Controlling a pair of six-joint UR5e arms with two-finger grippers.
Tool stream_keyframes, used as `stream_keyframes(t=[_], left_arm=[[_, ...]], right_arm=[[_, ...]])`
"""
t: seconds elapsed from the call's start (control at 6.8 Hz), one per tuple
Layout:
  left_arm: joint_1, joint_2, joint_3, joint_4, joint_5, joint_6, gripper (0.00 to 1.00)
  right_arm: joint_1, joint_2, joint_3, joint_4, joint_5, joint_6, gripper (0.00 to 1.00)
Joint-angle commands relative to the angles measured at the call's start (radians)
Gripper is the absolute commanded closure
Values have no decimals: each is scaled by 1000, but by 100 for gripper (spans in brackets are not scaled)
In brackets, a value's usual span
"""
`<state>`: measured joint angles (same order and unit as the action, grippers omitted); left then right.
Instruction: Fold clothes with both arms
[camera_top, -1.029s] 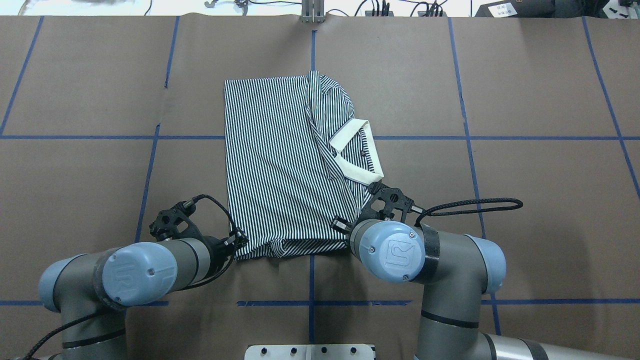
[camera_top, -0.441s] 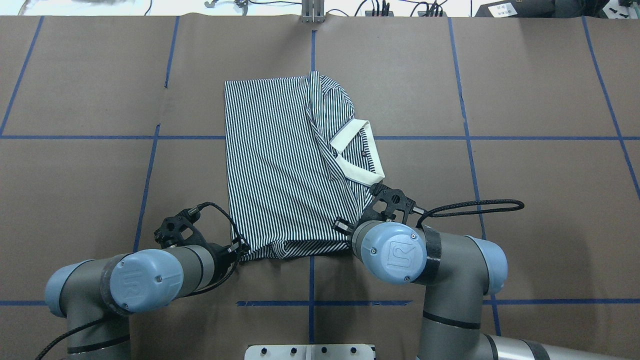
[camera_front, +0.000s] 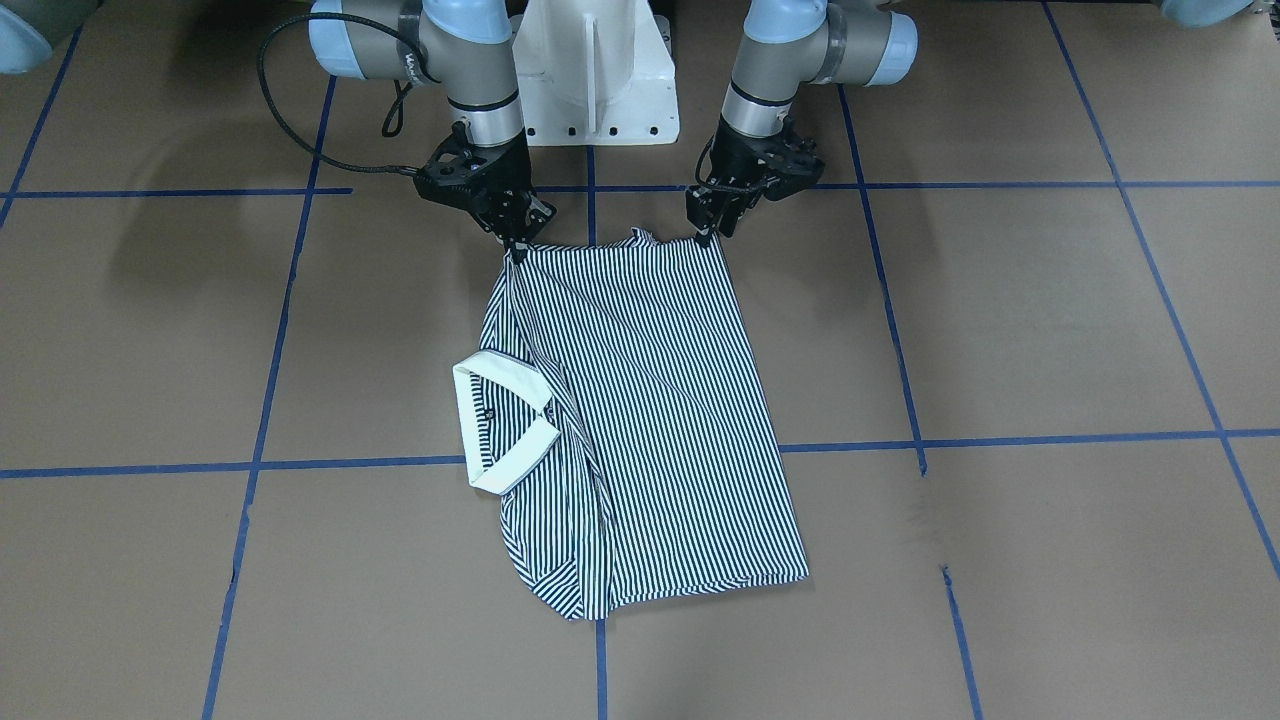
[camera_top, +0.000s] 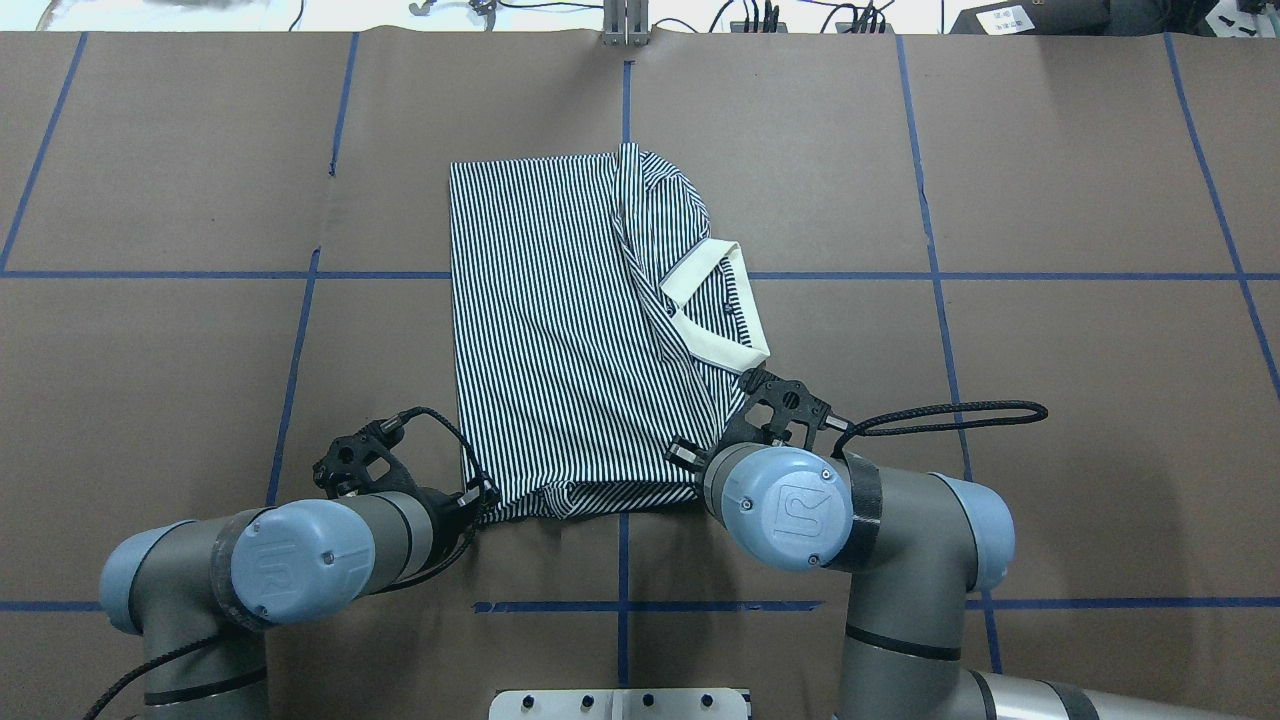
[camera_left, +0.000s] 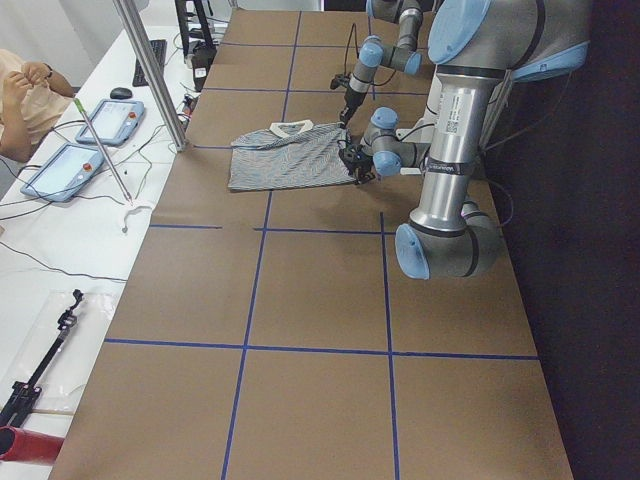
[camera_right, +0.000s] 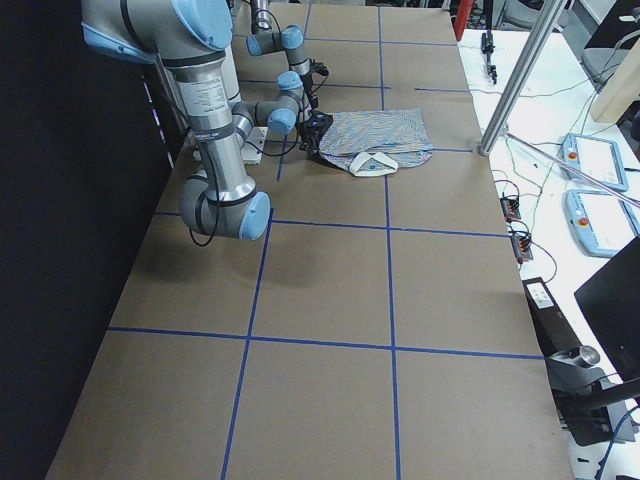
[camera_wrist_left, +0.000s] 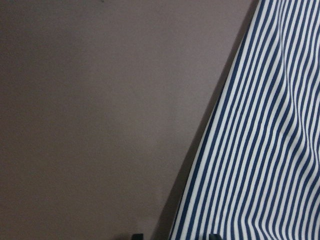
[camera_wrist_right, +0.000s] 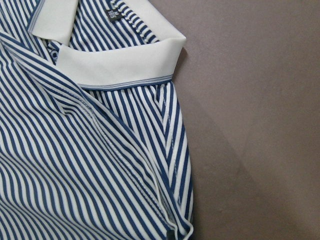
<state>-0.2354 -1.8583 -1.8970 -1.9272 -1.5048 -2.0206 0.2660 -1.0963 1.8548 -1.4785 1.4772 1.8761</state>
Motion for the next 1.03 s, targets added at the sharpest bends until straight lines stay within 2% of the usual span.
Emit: stream_keyframes(t=[0.0, 0.44, 0.59, 0.74, 0.88], left_arm=[[2, -1, 1, -1, 0, -6, 100], [-2, -1, -49, 0, 2, -4, 100], [-7, 10, -151, 52, 2, -4, 100], [-5, -1, -266, 168, -2, -3, 100], [-31, -2, -346, 239, -5, 12, 100]], right_arm=[[-1, -1, 1, 0, 0, 0, 100], [1, -5, 27, 0, 0, 0, 100], [-33, -69, 128, -2, -15, 14, 100], [-48, -150, 274, -11, -31, 17, 100], [-41, -149, 308, -14, -26, 11, 100]])
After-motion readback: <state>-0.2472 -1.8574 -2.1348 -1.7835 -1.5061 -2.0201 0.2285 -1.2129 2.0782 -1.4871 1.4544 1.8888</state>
